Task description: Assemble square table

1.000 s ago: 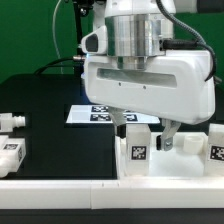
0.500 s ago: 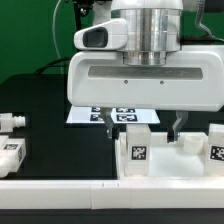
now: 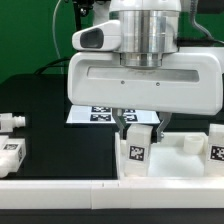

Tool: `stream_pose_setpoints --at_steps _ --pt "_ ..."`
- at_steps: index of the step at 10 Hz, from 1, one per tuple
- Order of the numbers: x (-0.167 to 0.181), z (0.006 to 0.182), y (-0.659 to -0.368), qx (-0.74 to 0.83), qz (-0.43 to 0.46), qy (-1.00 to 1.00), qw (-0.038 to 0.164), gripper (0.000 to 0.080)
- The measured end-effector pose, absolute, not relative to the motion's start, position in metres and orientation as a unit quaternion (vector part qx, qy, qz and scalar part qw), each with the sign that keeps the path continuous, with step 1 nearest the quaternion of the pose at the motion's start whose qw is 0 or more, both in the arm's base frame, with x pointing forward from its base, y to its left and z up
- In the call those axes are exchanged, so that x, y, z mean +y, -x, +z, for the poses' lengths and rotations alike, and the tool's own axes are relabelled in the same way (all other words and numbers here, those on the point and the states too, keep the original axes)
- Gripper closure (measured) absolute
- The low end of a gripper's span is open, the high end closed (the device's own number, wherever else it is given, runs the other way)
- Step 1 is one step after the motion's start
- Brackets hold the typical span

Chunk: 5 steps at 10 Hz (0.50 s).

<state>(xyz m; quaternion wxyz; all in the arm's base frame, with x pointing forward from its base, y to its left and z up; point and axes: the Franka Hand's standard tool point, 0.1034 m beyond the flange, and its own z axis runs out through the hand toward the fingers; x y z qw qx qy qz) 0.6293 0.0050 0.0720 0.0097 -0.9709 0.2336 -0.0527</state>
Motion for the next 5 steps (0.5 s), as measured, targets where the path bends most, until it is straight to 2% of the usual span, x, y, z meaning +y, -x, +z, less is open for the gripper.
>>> stream_pose_setpoints --at_steps 3,5 --pt "0.0054 0.0722 -0.6305 0.402 -0.054 0.914 0.019 0.0514" --pt "0.0038 0.0728 -0.633 0.541 -0.034 0.84 0.034 0.0514"
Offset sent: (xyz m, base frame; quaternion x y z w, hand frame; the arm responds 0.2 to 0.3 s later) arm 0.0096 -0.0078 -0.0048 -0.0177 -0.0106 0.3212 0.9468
